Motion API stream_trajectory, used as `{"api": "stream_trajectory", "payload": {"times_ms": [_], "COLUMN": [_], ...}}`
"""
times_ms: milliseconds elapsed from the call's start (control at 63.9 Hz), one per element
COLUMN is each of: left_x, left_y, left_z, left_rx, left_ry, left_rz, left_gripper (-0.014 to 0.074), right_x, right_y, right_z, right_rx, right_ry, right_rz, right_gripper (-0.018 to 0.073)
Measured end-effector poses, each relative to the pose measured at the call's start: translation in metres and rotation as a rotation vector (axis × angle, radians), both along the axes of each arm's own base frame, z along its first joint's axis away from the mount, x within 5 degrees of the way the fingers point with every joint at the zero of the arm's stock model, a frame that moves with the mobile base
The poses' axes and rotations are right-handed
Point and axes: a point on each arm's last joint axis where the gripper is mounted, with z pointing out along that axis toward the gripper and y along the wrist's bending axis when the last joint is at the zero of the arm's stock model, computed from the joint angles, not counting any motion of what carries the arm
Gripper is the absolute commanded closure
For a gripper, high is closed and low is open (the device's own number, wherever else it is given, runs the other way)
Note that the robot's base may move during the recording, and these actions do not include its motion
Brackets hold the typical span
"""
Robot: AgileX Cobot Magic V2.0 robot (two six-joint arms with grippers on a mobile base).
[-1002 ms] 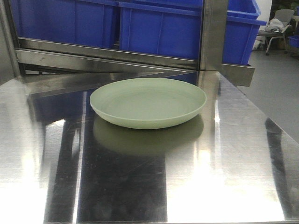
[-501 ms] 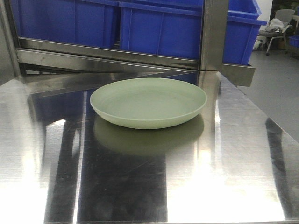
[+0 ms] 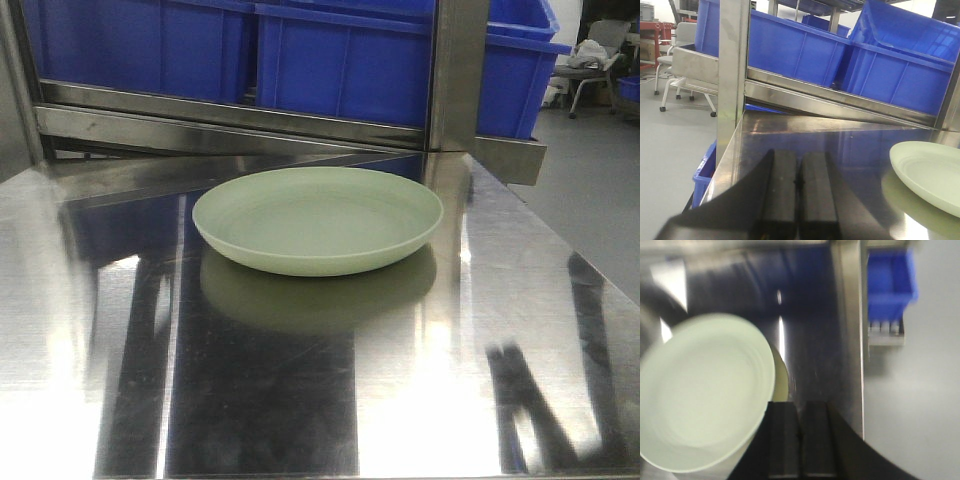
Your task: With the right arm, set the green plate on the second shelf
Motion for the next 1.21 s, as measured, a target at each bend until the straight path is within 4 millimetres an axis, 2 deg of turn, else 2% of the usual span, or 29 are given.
{"api": "stream_trajectory", "payload": {"times_ms": [110, 141, 219, 298, 391, 485, 548, 673, 893, 1049, 1206], "left_x": [0.0, 0.0, 0.0, 0.0, 0.0, 0.0, 0.0, 0.0, 0.0, 0.0, 0.0], "left_y": [0.0, 0.0, 0.0, 0.0, 0.0, 0.0, 0.0, 0.0, 0.0, 0.0, 0.0], "left_z": [0.0, 0.0, 0.0, 0.0, 0.0, 0.0, 0.0, 0.0, 0.0, 0.0, 0.0], "left_rx": [0.0, 0.0, 0.0, 0.0, 0.0, 0.0, 0.0, 0.0, 0.0, 0.0, 0.0], "left_ry": [0.0, 0.0, 0.0, 0.0, 0.0, 0.0, 0.0, 0.0, 0.0, 0.0, 0.0], "left_rz": [0.0, 0.0, 0.0, 0.0, 0.0, 0.0, 0.0, 0.0, 0.0, 0.0, 0.0], "left_gripper": [0.0466, 0.0466, 0.0466, 0.0466, 0.0466, 0.0466, 0.0466, 0.0466, 0.0466, 0.0466, 0.0466], "right_x": [0.05, 0.061, 0.093, 0.116, 0.138, 0.152, 0.156, 0.16, 0.16, 0.162, 0.166], "right_y": [0.015, 0.019, 0.031, 0.041, 0.049, 0.056, 0.059, 0.059, 0.059, 0.063, 0.063], "right_z": [-0.017, -0.022, -0.047, -0.064, -0.09, -0.099, -0.099, -0.085, -0.085, -0.092, -0.107], "right_rx": [0.006, 0.024, 0.068, 0.103, 0.114, 0.103, 0.086, 0.056, 0.009, -0.019, -0.025], "right_ry": [0.135, 0.172, 0.297, 0.402, 0.516, 0.546, 0.542, 0.501, 0.497, 0.503, 0.531], "right_rz": [0.093, 0.114, 0.171, 0.23, 0.286, 0.324, 0.33, 0.321, 0.315, 0.316, 0.313], "right_gripper": [0.0187, 0.0167, 0.018, 0.0218, 0.026, 0.0261, 0.0261, 0.0256, 0.0199, 0.0195, 0.0195]}}
